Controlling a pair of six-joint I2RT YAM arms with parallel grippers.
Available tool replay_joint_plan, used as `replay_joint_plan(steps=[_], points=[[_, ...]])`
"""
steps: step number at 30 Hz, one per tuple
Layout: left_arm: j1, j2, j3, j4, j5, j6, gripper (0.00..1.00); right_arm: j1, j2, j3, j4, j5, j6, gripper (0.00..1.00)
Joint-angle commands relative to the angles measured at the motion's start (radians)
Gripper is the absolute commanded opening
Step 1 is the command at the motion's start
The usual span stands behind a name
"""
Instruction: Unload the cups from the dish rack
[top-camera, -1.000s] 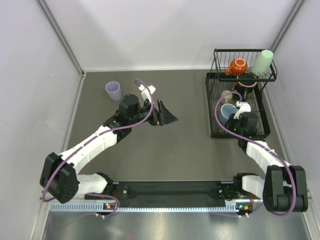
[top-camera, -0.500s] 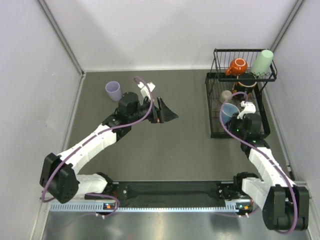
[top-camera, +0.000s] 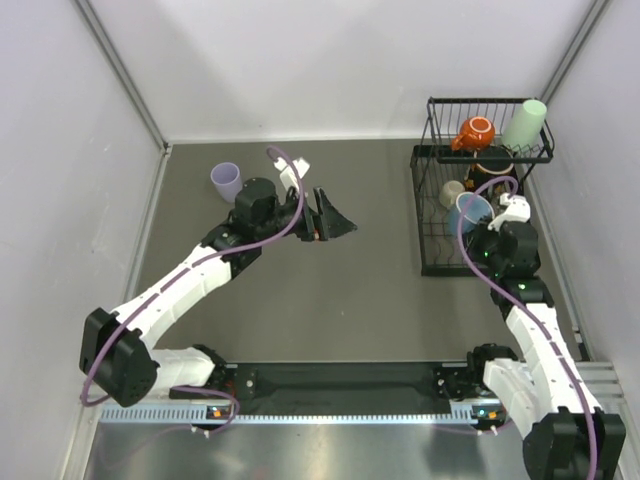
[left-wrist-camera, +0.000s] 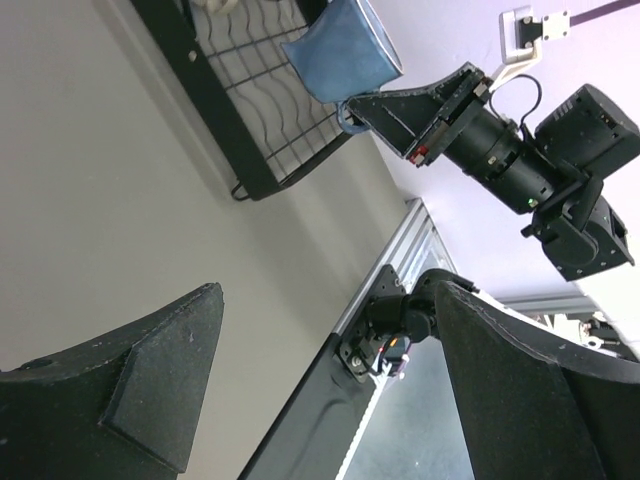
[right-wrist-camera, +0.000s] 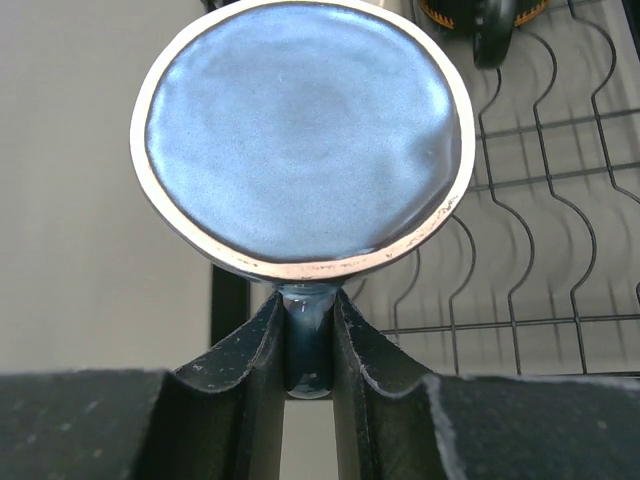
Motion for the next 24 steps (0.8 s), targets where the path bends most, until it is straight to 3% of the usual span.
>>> replay_joint_plan(steps=[1,7,13,17,24], points=[[-0.003,-0.022,0.055,0.012,0.003,0.011,0.92,-0.007,-0.055,0.092,0.038,-0.038,0.053,0.00],[-0.003,-0.018,0.041,0.046,0.041,-0.041,0.92,-0.002,-0.101,0.069,0.127,-0.222,0.198,0.00],[-0.003,-0.013,-0.006,0.138,0.090,-0.118,0.93,0.048,-0.129,0.044,0.218,-0.281,0.323,0.00],[-0.003,-0.002,-0.092,0.395,0.142,-0.239,0.93,0.131,-0.129,-0.033,0.422,-0.344,0.508,0.00],[-0.003,0.083,-0.183,0.693,0.205,-0.445,0.92,0.373,-0.103,-0.048,0.580,-0.220,0.590,0.00]])
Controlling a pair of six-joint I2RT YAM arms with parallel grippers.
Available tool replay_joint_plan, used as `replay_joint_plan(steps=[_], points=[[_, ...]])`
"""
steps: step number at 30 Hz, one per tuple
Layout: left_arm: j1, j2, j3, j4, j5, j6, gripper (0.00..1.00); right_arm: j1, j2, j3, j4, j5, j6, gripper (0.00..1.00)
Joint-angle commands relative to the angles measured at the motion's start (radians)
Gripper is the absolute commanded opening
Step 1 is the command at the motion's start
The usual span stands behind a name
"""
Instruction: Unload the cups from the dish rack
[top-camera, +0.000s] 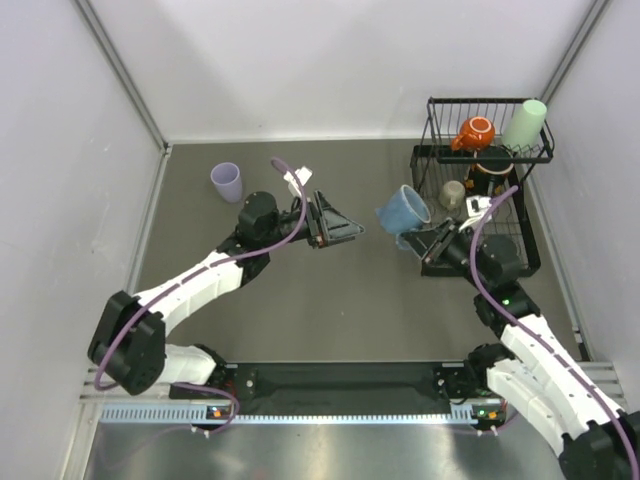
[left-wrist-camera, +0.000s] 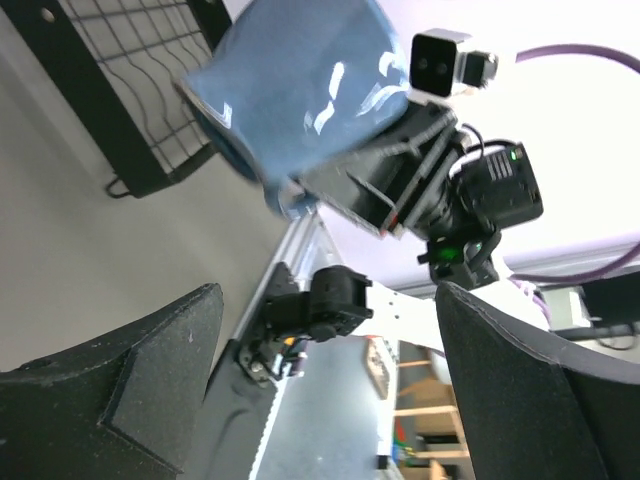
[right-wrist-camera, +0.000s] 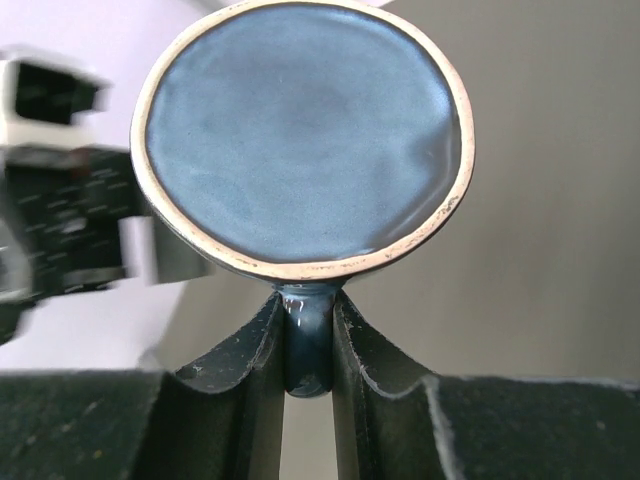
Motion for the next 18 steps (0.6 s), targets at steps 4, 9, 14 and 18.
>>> replay_joint_plan(steps=[4,9,14,18], points=[[-0.003,0.051,-0.054,0.401,0.046,-0.175,0.91,0.161,0.043,0.003,0.401,0.051,0.160,0.00],[-0.003,0.051,-0.075,0.489,0.043,-0.210,0.89,0.267,0.080,0.002,0.480,0.102,0.171,0.00],[-0.003,0.039,-0.081,0.493,0.037,-0.201,0.82,0.330,0.117,-0.009,0.564,0.131,0.197,0.00],[-0.003,0.022,-0.089,0.501,0.038,-0.204,0.70,0.377,0.154,-0.003,0.593,0.148,0.194,0.00]])
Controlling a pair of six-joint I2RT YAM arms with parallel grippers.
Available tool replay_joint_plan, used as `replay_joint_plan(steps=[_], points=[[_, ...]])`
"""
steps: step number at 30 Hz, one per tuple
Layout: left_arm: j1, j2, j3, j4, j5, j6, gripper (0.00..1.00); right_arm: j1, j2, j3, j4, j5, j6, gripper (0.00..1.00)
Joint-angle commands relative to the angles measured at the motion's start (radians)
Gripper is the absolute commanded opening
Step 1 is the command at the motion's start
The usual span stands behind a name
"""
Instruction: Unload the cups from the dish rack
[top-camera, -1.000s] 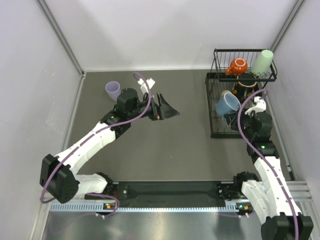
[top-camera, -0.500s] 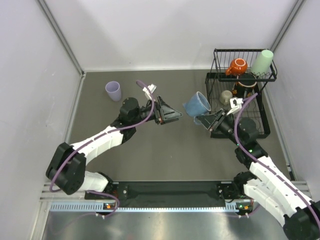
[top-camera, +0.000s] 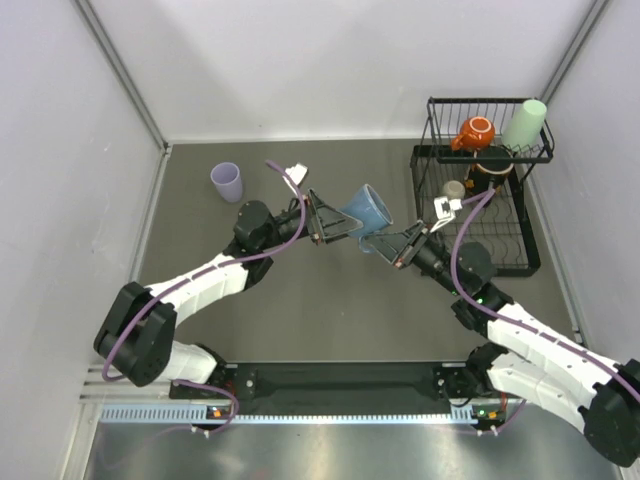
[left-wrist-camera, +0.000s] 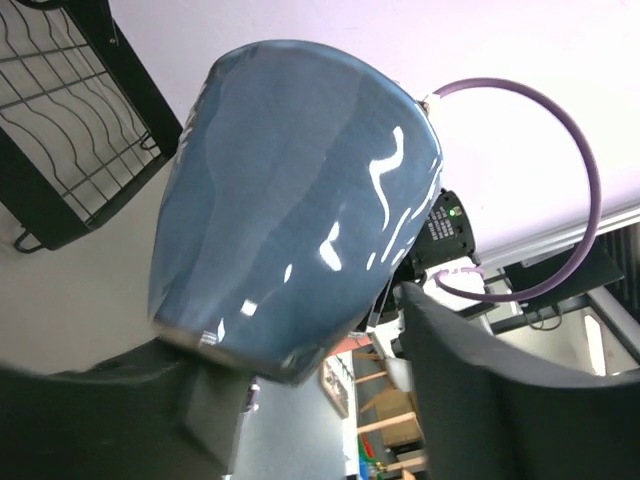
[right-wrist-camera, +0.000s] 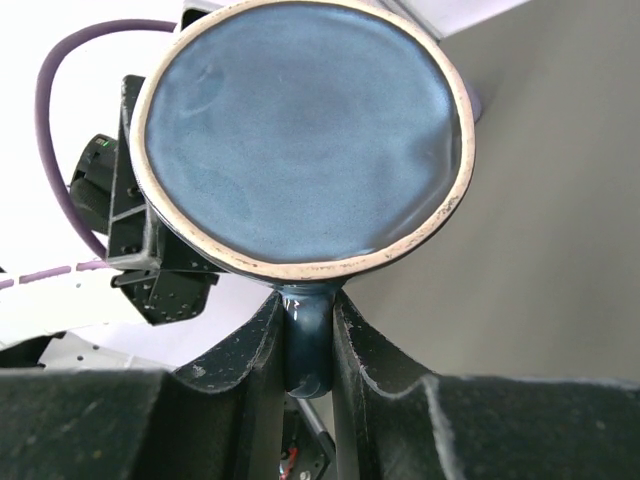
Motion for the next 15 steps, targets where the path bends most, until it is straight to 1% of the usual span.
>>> replay_joint_plan(steps=[1,4,5,6,9,10,12,13,14,15], points=[[-0.003,-0.043,-0.015,0.097,0.008,-0.001,0.60,0.045,0.020,0.023,0.208,0.037,0.011,0.00],[-0.003,-0.060,-0.021,0.091,0.011,0.002,0.45,0.061,0.045,0.015,0.216,0.045,0.011,0.00],[-0.003,-0.065,-0.021,0.086,0.013,0.005,0.36,0.063,0.049,0.012,0.222,0.046,0.011,0.00],[-0.003,-0.077,-0.021,0.073,0.016,0.016,0.32,0.066,0.056,0.008,0.225,0.048,0.011,0.00],[-0.003,-0.100,-0.020,0.033,0.004,0.045,0.00,0.069,0.069,0.006,0.221,0.049,0.008,0.00],[-0.003,-0.109,-0.020,-0.007,-0.004,0.054,0.00,0.069,0.071,0.008,0.216,0.049,0.007,0.00],[-0.003,-0.132,-0.018,-0.035,-0.015,0.092,0.00,0.069,0.069,0.014,0.190,0.051,-0.009,0.01],[-0.003,-0.139,-0.016,-0.050,-0.025,0.104,0.00,0.069,0.059,0.017,0.176,0.051,-0.028,0.05],[-0.003,-0.145,-0.015,-0.085,-0.033,0.120,0.00,0.069,0.053,0.021,0.152,0.054,-0.039,0.19],[-0.003,-0.154,-0.010,-0.110,-0.036,0.149,0.00,0.069,0.042,0.030,0.098,0.069,-0.050,0.27]])
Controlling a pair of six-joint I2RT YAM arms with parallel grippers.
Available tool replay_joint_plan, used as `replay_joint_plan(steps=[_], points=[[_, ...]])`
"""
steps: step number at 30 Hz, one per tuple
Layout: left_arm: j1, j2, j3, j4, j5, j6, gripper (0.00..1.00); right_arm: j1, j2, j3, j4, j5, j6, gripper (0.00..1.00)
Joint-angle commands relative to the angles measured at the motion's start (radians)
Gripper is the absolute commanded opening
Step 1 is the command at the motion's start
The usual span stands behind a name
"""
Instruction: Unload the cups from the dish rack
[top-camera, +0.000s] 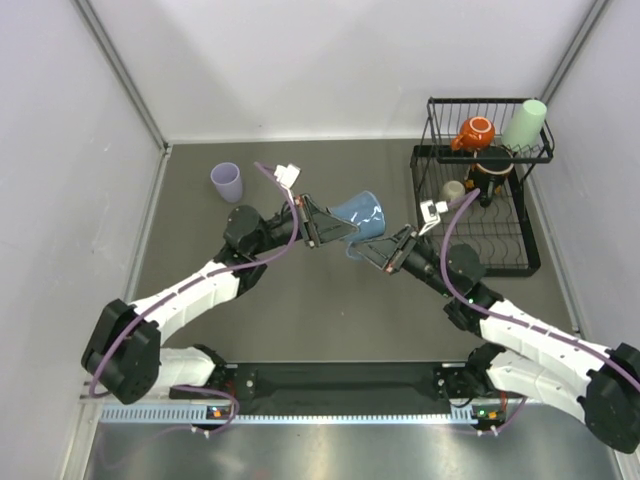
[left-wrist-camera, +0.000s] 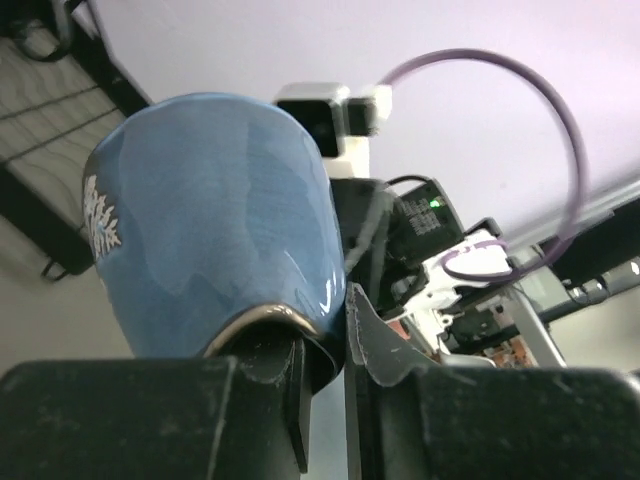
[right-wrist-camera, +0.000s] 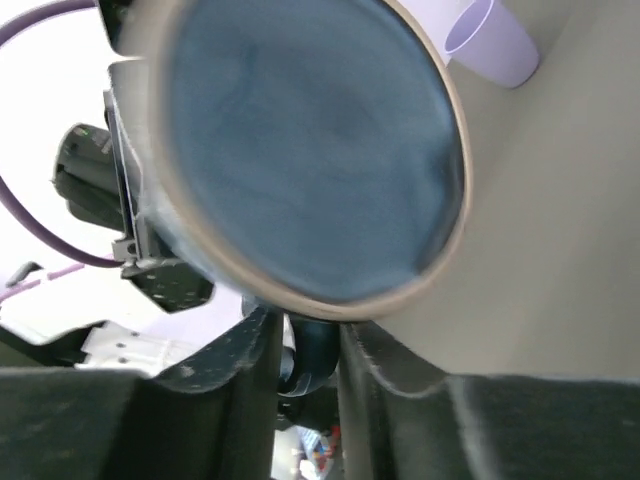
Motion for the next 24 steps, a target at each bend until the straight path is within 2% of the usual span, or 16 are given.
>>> replay_joint_plan(steps=[1,4,5,7,8,9,11,12,14,15,19,24], points=[[0.002,-0.052,0.022,-0.121,-0.041,0.028,0.00,-0.001,-0.058,0.041,-0.014,0.082,-0.168,0.44],[0.004,-0.057,0.062,-0.220,-0.051,0.091,0.00,-0.003,-0.116,0.058,-0.129,0.117,-0.214,0.64],[0.004,-0.057,0.076,-0.296,-0.066,0.111,0.00,-0.001,-0.133,0.063,-0.155,0.123,-0.225,0.75],[0.007,-0.057,0.131,-0.391,-0.102,0.189,0.00,-0.001,-0.177,0.072,-0.230,0.136,-0.251,0.91],[0.009,-0.055,0.152,-0.436,-0.119,0.223,0.00,-0.001,-0.190,0.075,-0.257,0.139,-0.259,0.94],[0.010,-0.046,0.203,-0.547,-0.141,0.298,0.00,-0.001,-0.202,0.081,-0.281,0.142,-0.264,0.98],[0.013,-0.019,0.270,-0.676,-0.243,0.389,0.00,-0.001,-0.225,0.101,-0.355,0.137,-0.288,1.00],[0.015,-0.005,0.342,-0.815,-0.291,0.479,0.00,-0.003,-0.230,0.110,-0.381,0.137,-0.296,1.00],[0.016,0.046,0.407,-0.928,-0.368,0.562,0.00,-0.001,-0.240,0.127,-0.454,0.136,-0.329,1.00],[0.018,0.063,0.463,-1.000,-0.458,0.632,0.00,-0.001,-0.248,0.139,-0.476,0.133,-0.343,1.00],[0.057,0.182,0.582,-1.106,-0.653,0.774,0.00,-0.001,-0.286,0.144,-0.541,0.113,-0.389,1.00],[0.157,0.350,0.683,-1.139,-0.693,0.816,0.00,-0.001,-0.361,0.130,-0.605,0.174,-0.451,1.00]])
